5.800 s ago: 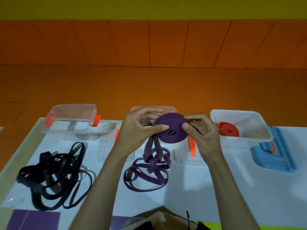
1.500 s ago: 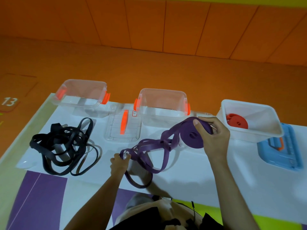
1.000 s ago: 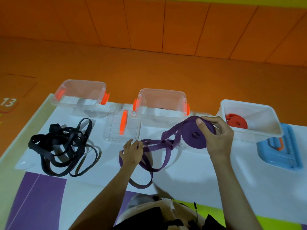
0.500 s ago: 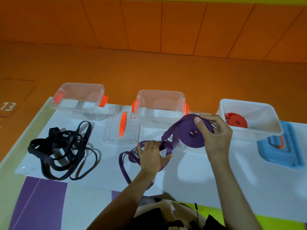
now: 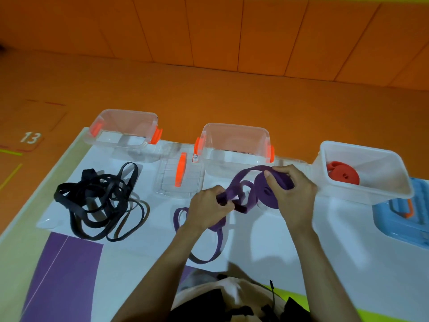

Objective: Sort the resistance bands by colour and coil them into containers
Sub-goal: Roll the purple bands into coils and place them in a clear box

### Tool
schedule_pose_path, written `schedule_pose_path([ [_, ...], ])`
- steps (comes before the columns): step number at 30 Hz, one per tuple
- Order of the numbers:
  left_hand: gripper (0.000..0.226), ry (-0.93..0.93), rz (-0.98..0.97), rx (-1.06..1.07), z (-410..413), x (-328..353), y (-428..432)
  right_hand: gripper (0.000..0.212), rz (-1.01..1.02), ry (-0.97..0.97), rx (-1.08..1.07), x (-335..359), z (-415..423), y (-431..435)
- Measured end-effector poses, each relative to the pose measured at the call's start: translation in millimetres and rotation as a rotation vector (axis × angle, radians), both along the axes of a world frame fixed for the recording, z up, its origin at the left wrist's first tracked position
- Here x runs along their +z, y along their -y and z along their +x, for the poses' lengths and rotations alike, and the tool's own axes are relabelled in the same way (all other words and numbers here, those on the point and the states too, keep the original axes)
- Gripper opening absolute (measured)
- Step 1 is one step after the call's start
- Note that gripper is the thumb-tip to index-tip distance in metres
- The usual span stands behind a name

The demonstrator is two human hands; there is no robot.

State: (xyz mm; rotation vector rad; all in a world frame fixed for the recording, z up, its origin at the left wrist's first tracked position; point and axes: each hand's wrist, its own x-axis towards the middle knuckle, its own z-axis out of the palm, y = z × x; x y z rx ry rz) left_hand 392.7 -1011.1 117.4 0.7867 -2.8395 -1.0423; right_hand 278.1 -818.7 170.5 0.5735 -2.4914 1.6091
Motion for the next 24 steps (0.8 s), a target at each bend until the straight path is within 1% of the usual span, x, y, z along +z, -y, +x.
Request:
schedule_pose_path([
  [2,0.014,-0.088,0.235,0.098,5,18,8,0.019,0.042,-0.015,0.013,-7,0,4],
  [3,0.011,-0.145,0.304,0.12,7,25,12,0.019,0.06,-0.024,0.016,-10,-1,5],
  [4,0.01,-0.204,0.352,0.117,10,32,17,0.02,0.079,-0.038,0.016,-13,-1,7],
  [6,0.015,-0.293,0.415,0.081,16,47,25,0.022,0.135,-0.076,0.0,-19,-3,8],
  [10,0.017,-0.405,0.551,0.061,32,73,43,0.021,0.242,-0.125,-0.049,-28,-5,11],
  [12,0.017,-0.442,0.592,0.061,42,81,54,0.019,0.25,-0.118,-0.072,-30,-5,11],
  [14,0.016,-0.363,0.592,0.042,53,84,70,0.018,0.225,-0.088,-0.089,-30,-6,9],
  [16,0.014,-0.179,0.542,-0.012,62,78,85,0.021,0.194,-0.074,-0.1,-29,-6,7],
  [19,0.008,0.073,0.379,-0.041,70,55,95,0.02,0.117,-0.049,-0.09,-22,-6,3],
  [22,0.014,0.253,0.222,-0.026,69,21,98,0.015,0.039,-0.057,-0.063,-15,-5,1],
  [24,0.01,0.443,0.079,-0.085,66,1,99,0.014,0.009,-0.054,-0.041,-10,-3,-1],
])
